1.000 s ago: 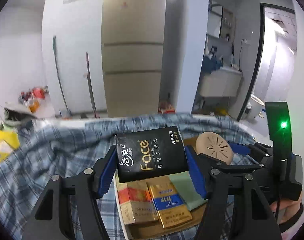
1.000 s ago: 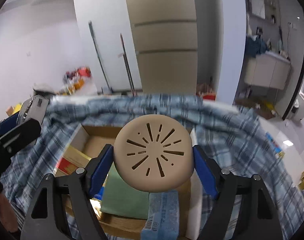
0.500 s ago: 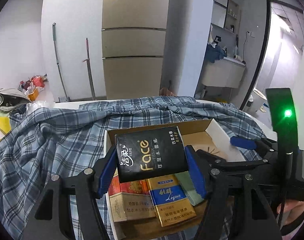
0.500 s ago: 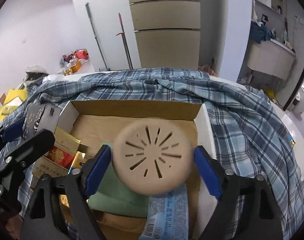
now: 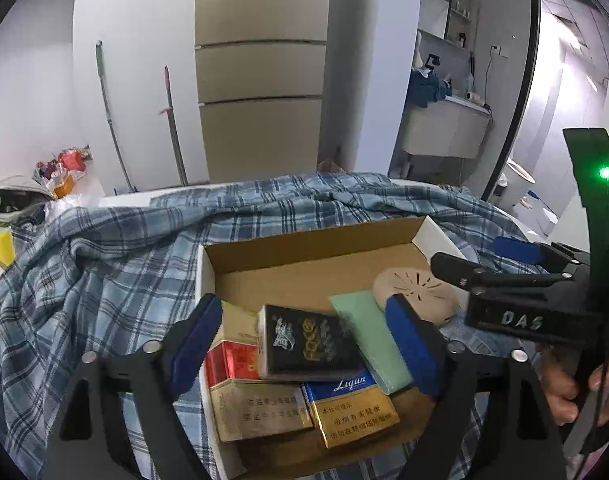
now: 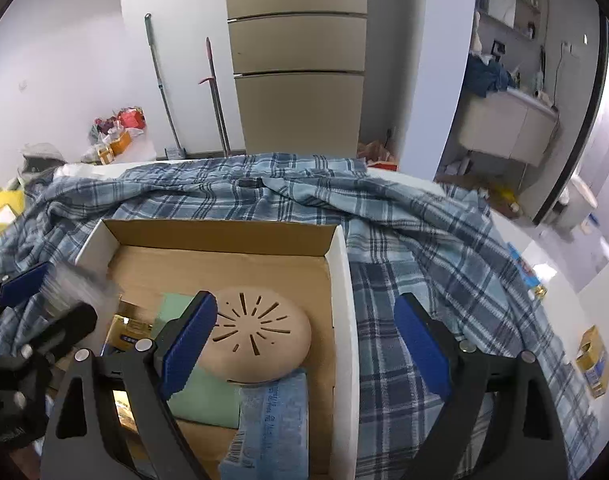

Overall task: Organize soft objects
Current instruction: 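Move both grippers to the bunny plush and cable, grasp the bunny with the left gripper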

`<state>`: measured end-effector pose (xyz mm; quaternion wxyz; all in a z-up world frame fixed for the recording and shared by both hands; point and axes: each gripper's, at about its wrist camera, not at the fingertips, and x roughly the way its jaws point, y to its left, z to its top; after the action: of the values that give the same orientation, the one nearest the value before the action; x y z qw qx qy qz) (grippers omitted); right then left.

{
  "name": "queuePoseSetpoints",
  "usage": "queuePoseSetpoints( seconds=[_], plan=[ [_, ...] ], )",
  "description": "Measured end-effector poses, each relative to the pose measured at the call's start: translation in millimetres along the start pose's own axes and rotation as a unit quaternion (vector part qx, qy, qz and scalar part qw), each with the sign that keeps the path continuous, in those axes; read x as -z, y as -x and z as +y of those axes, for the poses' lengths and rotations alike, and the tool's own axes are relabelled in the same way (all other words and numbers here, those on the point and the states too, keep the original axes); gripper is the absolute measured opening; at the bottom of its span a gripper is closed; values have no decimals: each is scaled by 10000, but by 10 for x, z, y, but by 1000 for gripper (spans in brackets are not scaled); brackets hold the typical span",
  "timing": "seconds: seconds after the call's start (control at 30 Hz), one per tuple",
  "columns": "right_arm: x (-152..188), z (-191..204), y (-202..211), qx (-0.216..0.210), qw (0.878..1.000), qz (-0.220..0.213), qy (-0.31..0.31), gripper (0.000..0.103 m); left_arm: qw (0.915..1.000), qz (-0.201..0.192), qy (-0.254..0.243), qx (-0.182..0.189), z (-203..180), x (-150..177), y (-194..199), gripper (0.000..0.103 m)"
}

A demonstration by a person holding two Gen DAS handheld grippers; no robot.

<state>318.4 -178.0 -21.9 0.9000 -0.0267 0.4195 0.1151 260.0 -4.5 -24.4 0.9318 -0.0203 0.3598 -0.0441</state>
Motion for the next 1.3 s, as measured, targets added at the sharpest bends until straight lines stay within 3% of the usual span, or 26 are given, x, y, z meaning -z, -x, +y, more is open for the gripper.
queuePoseSetpoints(
  seconds=[0.1, 0.23, 0.4, 0.5, 0.6, 0.7, 0.77, 0.93, 1.17, 1.3],
  plan=[
    [-26, -71, 45, -119, 9998, -29, -167, 90, 10000, -28, -25, 28, 2, -9, 40, 86],
    [-96, -139, 253, 162, 9994, -302, -52, 90, 9996, -270, -25, -125, -30, -75, 260, 86],
    [-197, -313, 855, -76, 9961, -818, -308, 90, 9941, -998, -390, -173, -242, -121, 1011, 86],
    [-147, -325, 1288, -80, 9926, -1187, -235, 90, 9900, -1368, -332, -39, -318, -103, 1449, 86],
    [-23, -346, 1714, -63, 9876, -1550, -259, 90, 9819, -1884, -187, 78, -383, -1, 1891, 87],
    [161, -328, 2133, 54, 9798, -1990, -193, 91, 9700, -2413, -275, 104, -485, 185, 2256, 103],
    [292, -317, 2351, 113, 9754, -2196, -138, 94, 9659, -2563, -340, 165, -532, 292, 2404, 103],
    [615, -402, 2625, 94, 9701, -2410, -273, 94, 9739, -2229, -330, 272, -568, 431, 2305, 103],
    [1054, -588, 2489, 1, 9733, -2270, -335, 94, 9795, -1945, -144, 497, -506, 738, 2059, 103],
    [1238, -700, 2261, -11, 9776, -2076, -330, 94, 9873, -1316, -514, 727, -645, 837, 1769, 103]
  ],
)
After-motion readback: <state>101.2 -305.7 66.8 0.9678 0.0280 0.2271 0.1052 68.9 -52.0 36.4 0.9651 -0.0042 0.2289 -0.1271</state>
